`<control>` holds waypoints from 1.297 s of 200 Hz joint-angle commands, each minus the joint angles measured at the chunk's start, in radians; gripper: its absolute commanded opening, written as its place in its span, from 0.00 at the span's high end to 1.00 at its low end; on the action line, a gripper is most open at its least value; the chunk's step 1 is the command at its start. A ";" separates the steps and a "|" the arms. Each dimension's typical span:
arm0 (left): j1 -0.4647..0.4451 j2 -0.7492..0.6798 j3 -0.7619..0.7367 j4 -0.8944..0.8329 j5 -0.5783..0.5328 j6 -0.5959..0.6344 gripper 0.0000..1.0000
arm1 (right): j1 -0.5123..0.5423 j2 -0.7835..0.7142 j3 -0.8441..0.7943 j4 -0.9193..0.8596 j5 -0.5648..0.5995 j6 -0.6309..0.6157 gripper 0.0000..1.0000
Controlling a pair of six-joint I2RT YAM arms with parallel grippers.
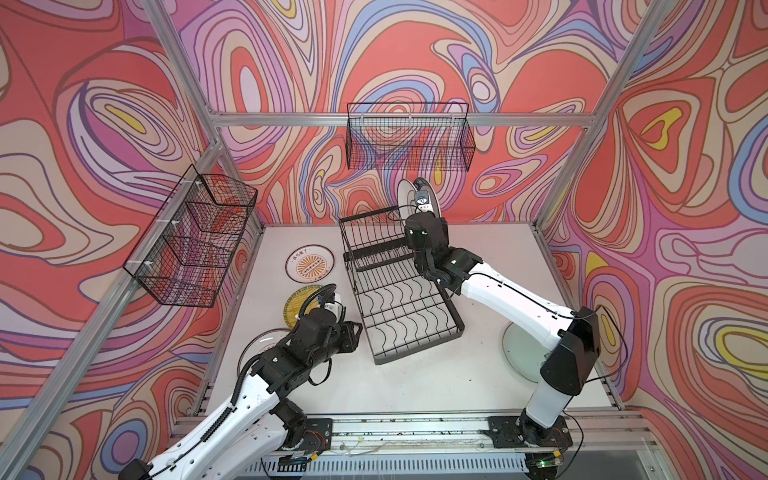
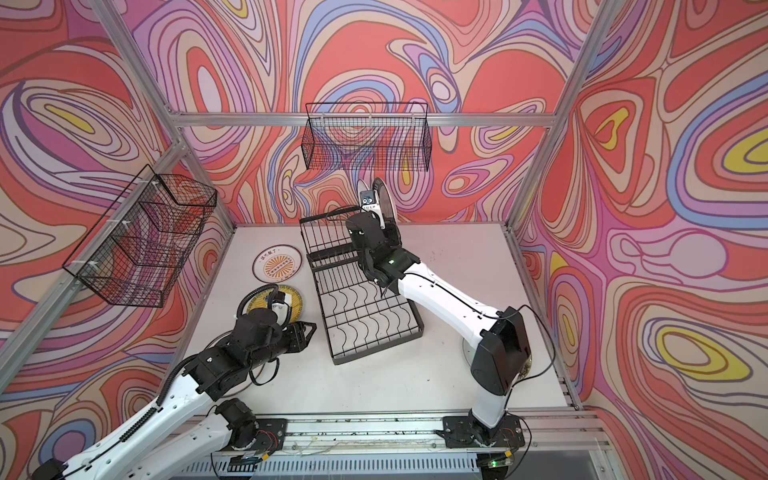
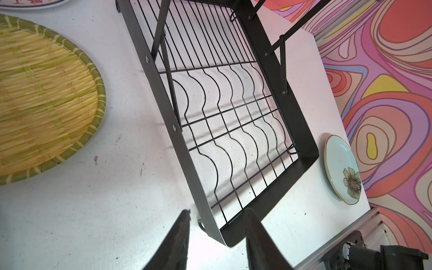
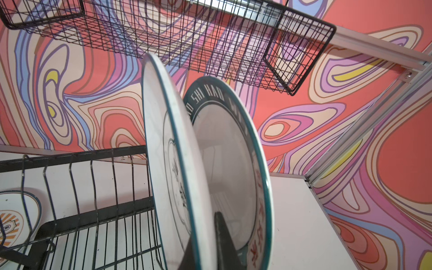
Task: Load the plates into the dish rack
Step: 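Lower the white plate into the rack slot beside the green-rimmed plate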
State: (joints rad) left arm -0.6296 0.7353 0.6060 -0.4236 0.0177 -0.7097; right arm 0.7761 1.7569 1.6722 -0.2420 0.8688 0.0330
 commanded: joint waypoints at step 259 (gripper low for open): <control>-0.004 -0.039 0.011 -0.039 -0.019 -0.002 0.58 | 0.023 0.009 -0.025 -0.047 0.038 0.082 0.76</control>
State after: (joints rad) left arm -0.6296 0.7090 0.6060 -0.4324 0.0139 -0.7101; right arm 0.7933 1.7580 1.6558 -0.2852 0.8989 0.1177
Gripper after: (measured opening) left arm 0.418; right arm 0.237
